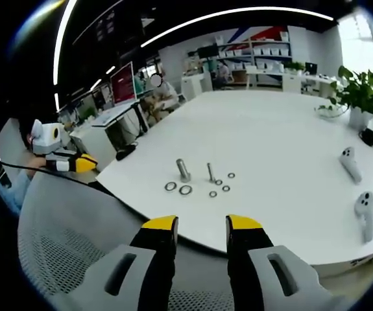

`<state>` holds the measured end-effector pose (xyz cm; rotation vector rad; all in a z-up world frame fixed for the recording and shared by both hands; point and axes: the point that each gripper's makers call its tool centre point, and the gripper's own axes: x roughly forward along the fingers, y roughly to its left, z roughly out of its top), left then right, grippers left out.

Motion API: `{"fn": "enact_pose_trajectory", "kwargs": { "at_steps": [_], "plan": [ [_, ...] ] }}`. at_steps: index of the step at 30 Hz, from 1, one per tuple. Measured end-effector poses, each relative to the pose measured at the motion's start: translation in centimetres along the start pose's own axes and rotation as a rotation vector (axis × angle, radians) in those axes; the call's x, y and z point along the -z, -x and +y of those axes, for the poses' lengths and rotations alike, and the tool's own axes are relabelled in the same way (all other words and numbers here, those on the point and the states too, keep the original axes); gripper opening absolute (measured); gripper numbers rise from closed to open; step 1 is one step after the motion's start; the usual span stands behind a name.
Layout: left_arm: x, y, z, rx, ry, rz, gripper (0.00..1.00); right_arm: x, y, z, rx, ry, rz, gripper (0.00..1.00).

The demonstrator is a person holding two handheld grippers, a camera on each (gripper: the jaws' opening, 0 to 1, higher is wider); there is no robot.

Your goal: Place the washer onto the threaded stud by aligning its center hole with the stud, sliding it down to the base, and recovering from edge contact or off-axis alignment until the washer reaches the visible bottom stop.

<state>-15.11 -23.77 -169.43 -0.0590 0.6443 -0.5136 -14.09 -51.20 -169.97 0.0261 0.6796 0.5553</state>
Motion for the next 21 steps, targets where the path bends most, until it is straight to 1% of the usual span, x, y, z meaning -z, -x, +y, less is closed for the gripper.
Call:
{"fn": "enact_pose_trajectory", "kwargs": {
  "at_steps": [6, 11, 21],
  "plan": [
    [0.17, 0.03, -0.13, 0.001, -0.004, 0.010, 0.08, 0.05, 0.07, -0.07, 0.002, -0.009, -0.001, 0.32],
    [0.53, -0.06, -0.33, 0.008, -0.015, 0.033, 0.08, 0.07, 0.07, -0.07, 0.005, -0.015, 0.000, 0.33],
    [0.16, 0.02, -0.27, 0.006, -0.011, 0.011, 0.08, 0.13, 0.00, -0.03, 0.003, -0.005, 0.009, 0.32]
  ]
}}
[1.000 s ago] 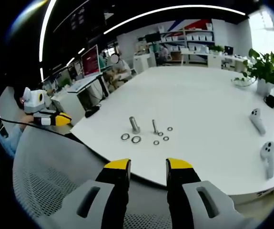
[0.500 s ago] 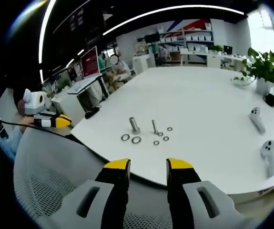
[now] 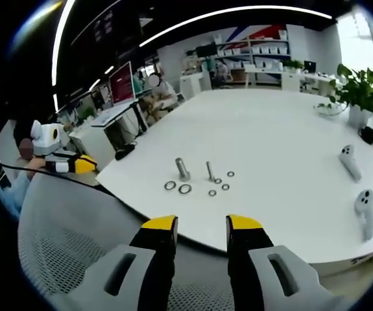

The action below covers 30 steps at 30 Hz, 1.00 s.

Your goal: Place the washer onto the threaded stud by aligning its center hole with the stud, sliding it down to the base, and recovering from edge contact or off-axis alignment until the washer reaches the visible bottom stop.

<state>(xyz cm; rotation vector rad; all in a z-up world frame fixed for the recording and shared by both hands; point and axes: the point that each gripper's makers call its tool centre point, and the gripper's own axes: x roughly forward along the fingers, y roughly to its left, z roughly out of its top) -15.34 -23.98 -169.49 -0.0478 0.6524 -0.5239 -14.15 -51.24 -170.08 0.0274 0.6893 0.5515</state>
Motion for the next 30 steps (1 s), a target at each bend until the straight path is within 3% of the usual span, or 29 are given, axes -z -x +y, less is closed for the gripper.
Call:
{"fn": "enact_pose_trajectory", "kwargs": {
  "at_steps": [11, 14, 17, 22, 23, 25, 26, 28, 30],
  "plan": [
    [0.0, 0.1, 0.3, -0.013, 0.010, -0.002, 0.08, -0.2, 0.0, 0.4, -0.024, 0.020, -0.010, 0.32],
    [-2.2, 0.6, 0.9, -0.044, 0.014, -0.132, 0.08, -0.9, 0.2, 0.6, -0.030, 0.028, -0.058, 0.30],
    [-0.6, 0.2, 0.7, -0.033, 0.016, -0.036, 0.09, -0.6, 0.1, 0.7, -0.041, 0.034, -0.036, 0.30],
    [-1.0, 0.4, 0.9, -0.045, 0.019, -0.066, 0.09, -0.6, -0.1, 1.2, -0.070, 0.053, -0.034, 0.29],
    [-0.9, 0.4, 1.0, -0.049, 0.025, -0.061, 0.09, -0.8, 0.0, 1.4, -0.081, 0.060, -0.043, 0.27],
    [-0.7, 0.4, 1.2, -0.061, 0.039, -0.050, 0.09, -2.6, 0.3, 1.5, -0.083, 0.077, -0.154, 0.26],
    [-0.6, 0.5, 1.4, -0.072, 0.055, -0.045, 0.09, -2.7, 0.4, 1.4, -0.079, 0.076, -0.166, 0.26],
    [-0.2, 0.6, 1.8, -0.092, 0.091, -0.033, 0.09, -1.6, 0.2, 1.7, -0.097, 0.079, -0.096, 0.26],
    [-0.2, 0.6, 2.0, -0.096, 0.094, -0.035, 0.09, -1.5, 0.0, 1.9, -0.113, 0.075, -0.085, 0.26]
  ]
}}
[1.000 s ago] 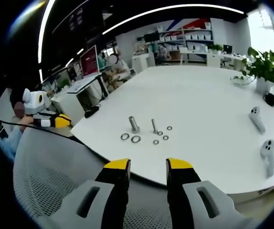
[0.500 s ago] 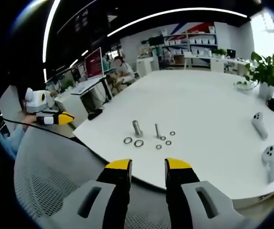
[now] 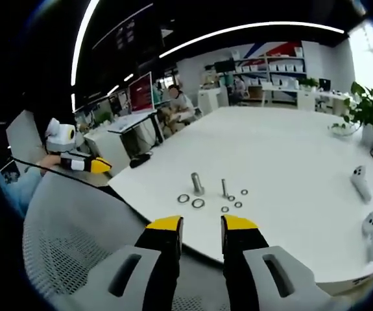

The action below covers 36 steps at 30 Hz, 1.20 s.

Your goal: Place the washer onto the threaded stud by aligning its center hole with the stud, sliding it down to the base, and recovering from edge contact or off-axis alignment until the washer reaches the visible bottom stop.

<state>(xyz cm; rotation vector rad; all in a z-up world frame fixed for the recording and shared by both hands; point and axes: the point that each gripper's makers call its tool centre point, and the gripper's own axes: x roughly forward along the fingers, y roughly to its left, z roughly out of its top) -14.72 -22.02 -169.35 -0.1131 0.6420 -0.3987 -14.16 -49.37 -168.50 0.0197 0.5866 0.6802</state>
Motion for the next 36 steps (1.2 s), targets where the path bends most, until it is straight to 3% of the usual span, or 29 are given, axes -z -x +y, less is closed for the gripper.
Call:
{"fn": "enact_pose_trajectory", "kwargs": {
  "at_steps": [2, 4, 10, 11, 12, 14, 17, 22, 26, 30, 33, 36],
  "plan": [
    [-0.3, 0.0, -0.2, 0.008, -0.015, -0.016, 0.09, -0.3, 0.0, 0.1, -0.017, -0.001, -0.015, 0.26],
    [0.1, -0.1, -0.1, 0.004, -0.007, 0.005, 0.09, 0.2, -0.1, 0.3, -0.031, -0.006, 0.015, 0.26],
    [0.7, -0.1, 0.1, -0.007, -0.009, 0.049, 0.10, 0.3, -0.2, 0.9, -0.066, 0.009, 0.020, 0.26],
    [1.0, -0.2, 0.2, -0.008, -0.009, 0.062, 0.11, 1.1, -0.2, 1.4, -0.108, 0.013, 0.073, 0.27],
    [1.2, -0.2, 0.2, -0.003, -0.009, 0.074, 0.11, 1.2, -0.2, 2.2, -0.159, 0.033, 0.085, 0.27],
    [1.2, -0.2, 0.2, 0.004, -0.006, 0.076, 0.11, 0.2, -0.2, 3.0, -0.217, 0.044, 0.022, 0.24],
    [1.1, -0.2, 0.2, 0.005, -0.005, 0.069, 0.11, 1.2, -0.3, 2.7, -0.212, 0.035, 0.084, 0.24],
    [0.8, -0.1, 0.6, -0.014, 0.012, 0.048, 0.10, 0.9, 0.1, 2.0, -0.213, 0.062, 0.081, 0.24],
    [0.8, -0.1, 0.4, -0.011, 0.010, 0.050, 0.08, 0.6, 0.1, 0.9, -0.215, 0.170, 0.110, 0.24],
    [0.9, 0.0, 0.6, -0.019, 0.021, 0.051, 0.08, 0.2, -0.3, 0.5, -0.265, 0.269, 0.148, 0.25],
    [0.9, 0.0, 0.6, -0.019, 0.023, 0.050, 0.07, -0.6, -1.0, 0.0, -0.261, 0.340, 0.133, 0.24],
    [1.2, 0.0, 0.4, -0.004, 0.038, 0.069, 0.02, -0.8, -1.6, -0.2, -0.273, 0.345, 0.151, 0.24]
  ]
}}
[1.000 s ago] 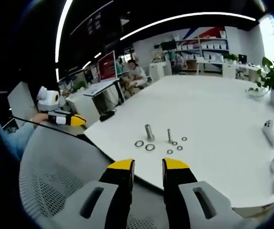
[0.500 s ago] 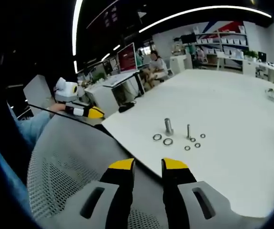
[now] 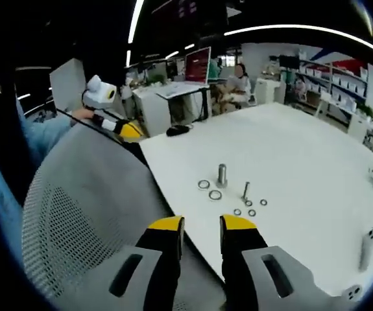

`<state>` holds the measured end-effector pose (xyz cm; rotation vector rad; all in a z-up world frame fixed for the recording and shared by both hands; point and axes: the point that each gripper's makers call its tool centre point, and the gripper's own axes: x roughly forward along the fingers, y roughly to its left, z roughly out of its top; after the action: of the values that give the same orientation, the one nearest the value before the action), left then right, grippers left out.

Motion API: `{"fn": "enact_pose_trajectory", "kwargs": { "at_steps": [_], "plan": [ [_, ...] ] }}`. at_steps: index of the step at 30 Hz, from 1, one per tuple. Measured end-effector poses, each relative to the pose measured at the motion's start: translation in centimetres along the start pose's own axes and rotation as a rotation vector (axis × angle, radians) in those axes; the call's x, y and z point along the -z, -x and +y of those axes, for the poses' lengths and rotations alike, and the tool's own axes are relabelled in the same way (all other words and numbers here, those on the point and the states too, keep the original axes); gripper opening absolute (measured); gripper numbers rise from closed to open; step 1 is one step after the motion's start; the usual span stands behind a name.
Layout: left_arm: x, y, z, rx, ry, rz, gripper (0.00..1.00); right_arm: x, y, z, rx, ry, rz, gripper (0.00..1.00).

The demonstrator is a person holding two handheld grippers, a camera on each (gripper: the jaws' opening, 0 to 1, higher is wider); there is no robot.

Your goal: Place the washer onto the threaded stud by aligning its center hole with the stud, sliding it down to the base, and recovering from edge contact or off-axis alignment until the washer reaches the visible bottom stop.

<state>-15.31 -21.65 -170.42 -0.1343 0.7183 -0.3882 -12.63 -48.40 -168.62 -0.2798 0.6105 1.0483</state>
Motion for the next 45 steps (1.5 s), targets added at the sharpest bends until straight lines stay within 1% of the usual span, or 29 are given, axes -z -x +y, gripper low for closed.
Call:
{"fn": "enact_pose_trajectory", "kwargs": {
  "at_steps": [3, 7, 13, 16, 17, 18, 19, 20, 22, 24, 26, 28, 31, 36, 40, 45],
  "plan": [
    [-0.1, 0.0, 0.0, 0.001, -0.010, -0.007, 0.02, -0.3, -0.4, -0.4, -0.016, 0.020, 0.018, 0.24],
    [-0.3, 0.1, -0.1, -0.001, -0.014, -0.019, 0.02, -0.3, -1.0, -0.3, -0.057, 0.038, 0.046, 0.25],
    [-0.2, 0.2, 0.0, -0.007, 0.001, -0.012, 0.02, 0.3, -2.2, -0.5, -0.128, 0.097, 0.118, 0.26],
    [-0.2, 0.2, 0.0, -0.007, 0.003, -0.015, 0.03, 0.8, -3.1, -1.0, -0.166, 0.120, 0.170, 0.26],
    [-0.2, 0.2, 0.1, -0.011, 0.008, -0.017, 0.03, 1.0, -3.3, -1.2, -0.168, 0.129, 0.183, 0.26],
    [-0.1, 0.2, 0.4, -0.025, 0.023, -0.010, 0.04, 1.3, -3.6, -1.6, -0.173, 0.136, 0.207, 0.26],
    [0.3, 0.1, 0.6, -0.032, 0.032, 0.011, 0.05, 1.4, -3.9, -1.8, -0.176, 0.142, 0.217, 0.26],
    [0.3, 0.1, 0.5, -0.029, 0.029, 0.012, 0.04, 1.6, -4.3, -2.1, -0.180, 0.145, 0.230, 0.26],
    [0.1, 0.2, 0.3, -0.018, 0.029, -0.004, 0.04, 2.2, -4.9, -2.6, -0.189, 0.152, 0.260, 0.26],
    [0.0, 0.3, 0.2, -0.016, 0.032, -0.010, 0.04, 2.5, -5.5, -3.0, -0.196, 0.150, 0.276, 0.26],
    [0.2, 0.3, 0.3, -0.021, 0.047, -0.002, 0.04, 2.9, -6.1, -3.4, -0.213, 0.132, 0.295, 0.26],
    [0.3, 0.3, 0.4, -0.024, 0.045, 0.005, 0.04, 3.4, -6.8, -3.6, -0.236, 0.096, 0.322, 0.24],
    [0.2, 0.2, 0.3, -0.016, 0.039, 0.001, 0.04, 3.6, -8.1, -4.5, -0.222, 0.074, 0.340, 0.25],
    [0.3, 0.2, 0.3, -0.018, 0.049, 0.000, 0.04, 4.7, -9.8, -6.0, -0.190, 0.107, 0.412, 0.25],
    [0.2, 0.2, 0.3, -0.016, 0.050, -0.001, 0.04, 5.5, -11.1, -6.4, -0.183, 0.114, 0.447, 0.26],
    [0.2, 0.3, 0.4, -0.019, 0.062, -0.007, 0.04, 6.1, -12.2, -6.4, -0.204, 0.158, 0.484, 0.26]
  ]
}}
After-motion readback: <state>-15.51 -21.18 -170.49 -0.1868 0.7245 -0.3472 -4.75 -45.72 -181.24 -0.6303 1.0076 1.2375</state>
